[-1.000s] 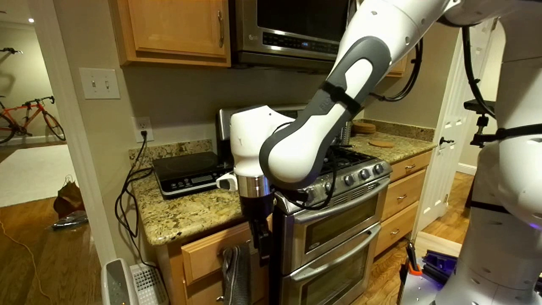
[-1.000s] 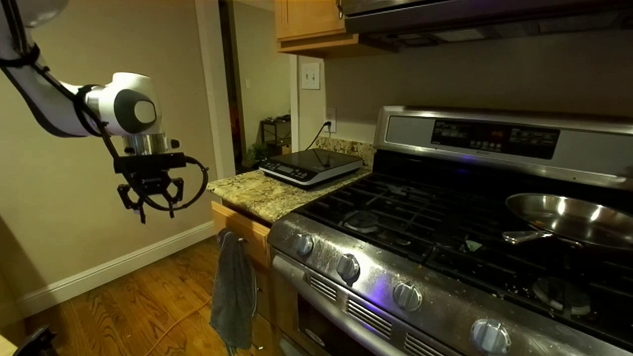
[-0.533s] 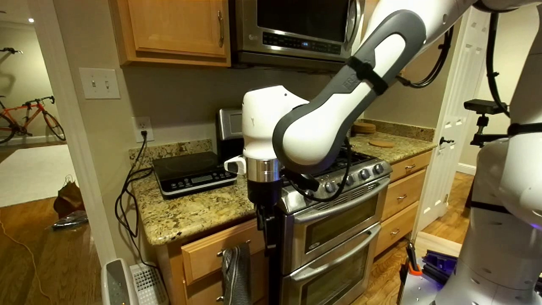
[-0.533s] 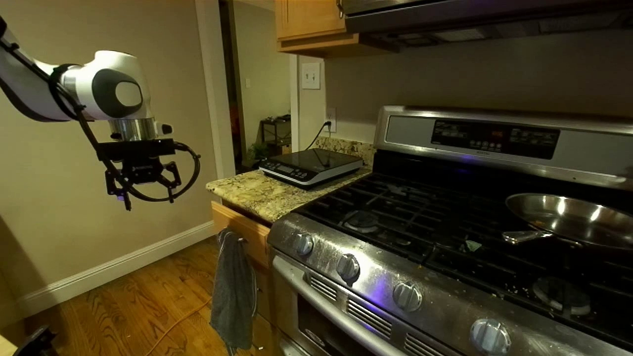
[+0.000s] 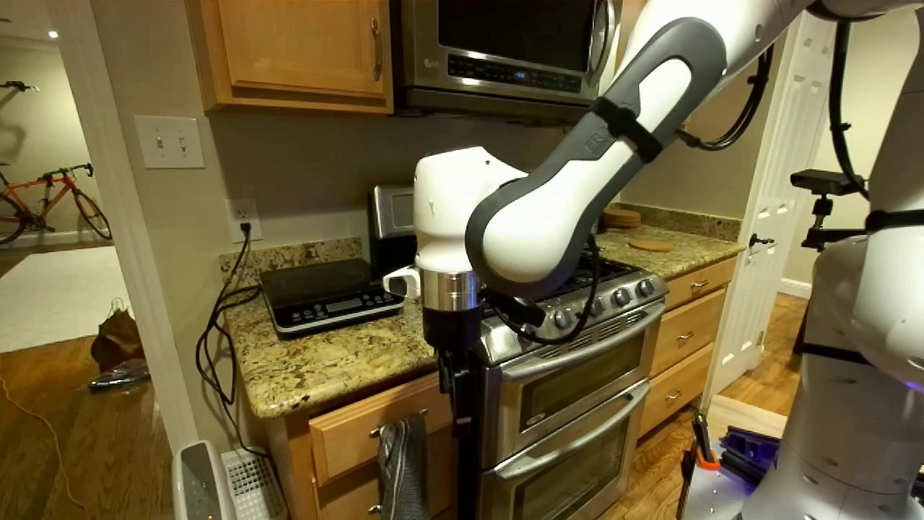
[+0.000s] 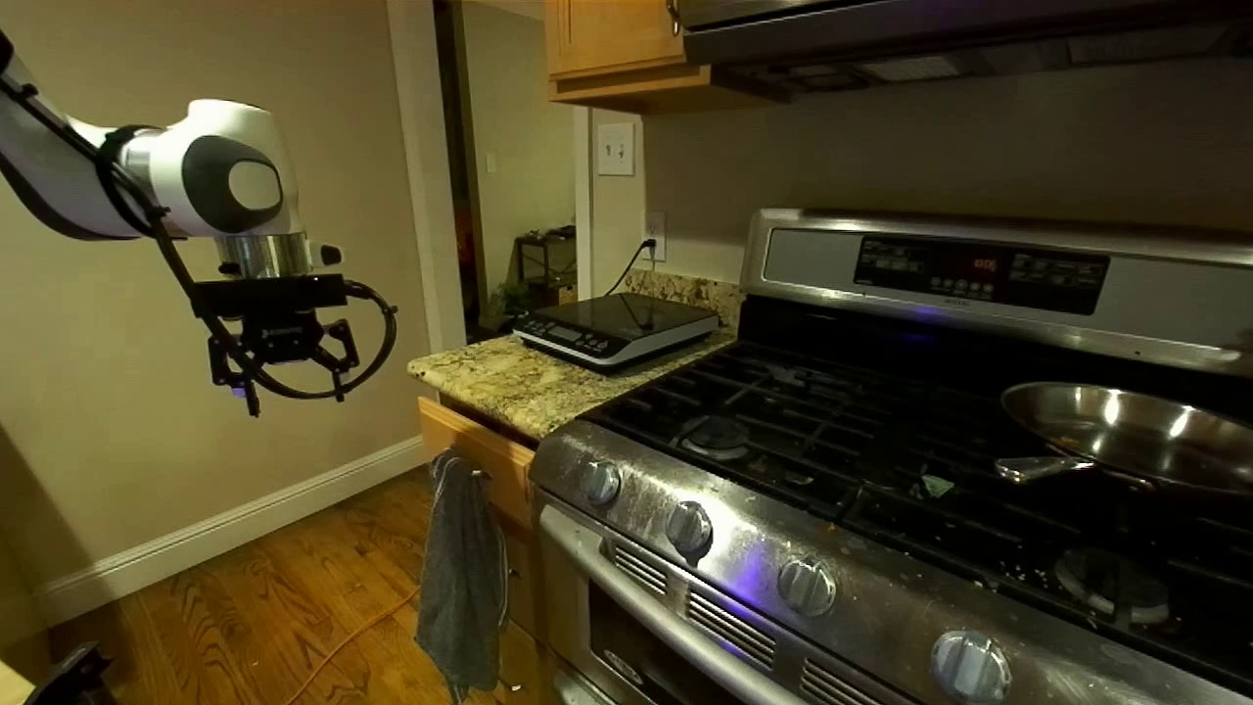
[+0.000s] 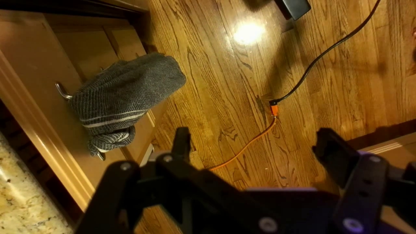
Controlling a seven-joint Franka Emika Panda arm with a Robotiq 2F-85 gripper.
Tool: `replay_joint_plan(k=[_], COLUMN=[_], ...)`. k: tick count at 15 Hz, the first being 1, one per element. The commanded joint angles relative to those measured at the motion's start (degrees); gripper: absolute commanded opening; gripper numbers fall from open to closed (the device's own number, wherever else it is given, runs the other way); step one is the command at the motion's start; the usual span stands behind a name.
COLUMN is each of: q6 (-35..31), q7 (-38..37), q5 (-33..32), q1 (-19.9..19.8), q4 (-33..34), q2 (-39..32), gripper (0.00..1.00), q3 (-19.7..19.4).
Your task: Close the top drawer of the kitchen unit
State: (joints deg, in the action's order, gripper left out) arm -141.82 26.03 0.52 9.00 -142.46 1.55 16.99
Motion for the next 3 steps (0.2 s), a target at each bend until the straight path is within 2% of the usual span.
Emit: replay_joint_plan(k=[1, 3], q6=[0.13, 0.13], q7=[-0.09, -0.09], q5=[-0.08, -0.08], q1=[1.68, 1.68], q4=[0.1, 0.1], q2=[-0.03, -0.03], gripper=[0.99, 0.99], q3=[-1.66, -1.66])
